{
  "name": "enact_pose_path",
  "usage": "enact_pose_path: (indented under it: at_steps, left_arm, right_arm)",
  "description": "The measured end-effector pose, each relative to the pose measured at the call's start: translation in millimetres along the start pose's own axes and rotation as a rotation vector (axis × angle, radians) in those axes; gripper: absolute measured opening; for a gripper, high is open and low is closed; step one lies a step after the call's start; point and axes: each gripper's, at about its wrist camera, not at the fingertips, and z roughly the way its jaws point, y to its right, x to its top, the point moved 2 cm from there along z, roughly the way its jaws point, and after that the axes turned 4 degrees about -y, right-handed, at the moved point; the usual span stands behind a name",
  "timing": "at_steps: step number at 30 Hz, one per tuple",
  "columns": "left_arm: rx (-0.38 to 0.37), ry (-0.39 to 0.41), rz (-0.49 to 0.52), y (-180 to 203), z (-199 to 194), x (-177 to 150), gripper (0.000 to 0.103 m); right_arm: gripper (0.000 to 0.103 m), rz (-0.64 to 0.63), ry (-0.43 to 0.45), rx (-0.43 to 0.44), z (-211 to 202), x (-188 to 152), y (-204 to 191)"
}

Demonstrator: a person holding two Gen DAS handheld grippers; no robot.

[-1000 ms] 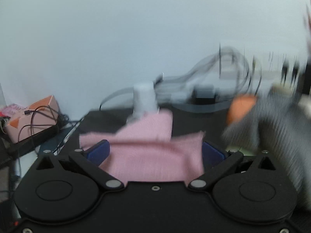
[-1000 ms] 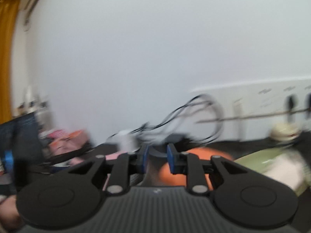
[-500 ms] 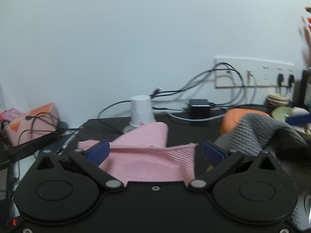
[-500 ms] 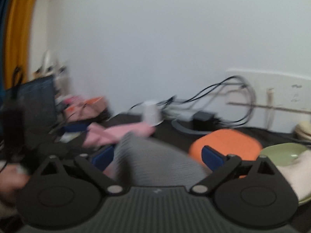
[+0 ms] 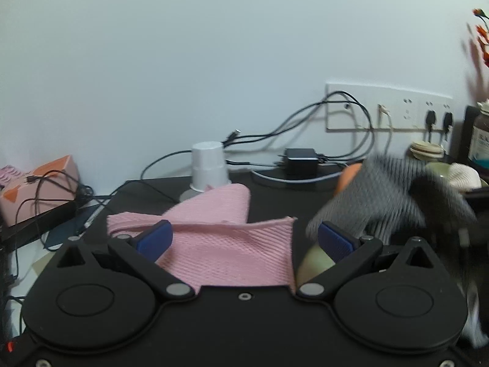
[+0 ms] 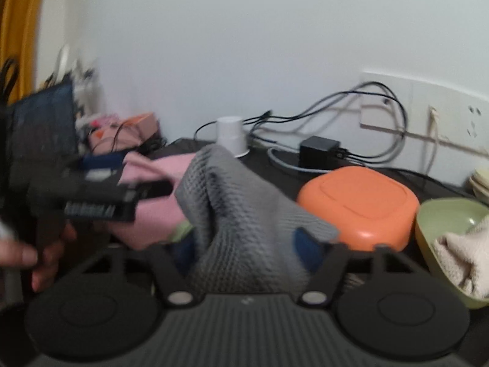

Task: Clean bowl
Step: 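Keep wiping the plate's underside with the towel in the right tool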

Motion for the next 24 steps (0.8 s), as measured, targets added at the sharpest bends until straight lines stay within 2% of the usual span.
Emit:
enact_pose_path:
  at_steps: [2,5,7,9,10,12,17,19,24]
  left_arm:
    - [-0.027,-0.014,0.021,5,0,-2,0.103]
    - [-0.060,-0.016,0.060,15,-3,-4,0.103]
    - [-0.073,-0.008,0.091,22,-6,-6,0.103]
    - [-0.081,-0.006,0.120,27,-7,-8,0.103]
    - [-0.080,-0.007,0.133,30,-7,-9,0.103]
    - [-0.077,-0.008,0.148,33,-6,-10,0.103]
    - [-0.060,0.002,0.180,38,-6,-12,0.103]
    - [-0.063,-0.008,0.186,38,-5,-13,0.103]
    - [-0.043,-0.033,0.193,39,-2,-13,0.103]
  right_arm:
    - [0.030,0.074,0.008,-0.008,-3,5,13]
    - [0.024,0.173,0.065,-0.031,-17,14,37]
    - [0.024,0.218,0.128,-0.082,-33,19,53]
    - [0.024,0.198,0.145,-0.169,-42,21,61]
    - [0.024,0.178,0.129,-0.209,-42,21,65]
    - [0.024,0.147,0.070,-0.229,-33,19,67]
    - [0.024,0.069,-0.076,-0.162,-4,8,49]
    - [0.024,0.045,-0.086,-0.135,-1,7,41]
    - [0.024,0.073,-0.099,-0.057,-1,7,39]
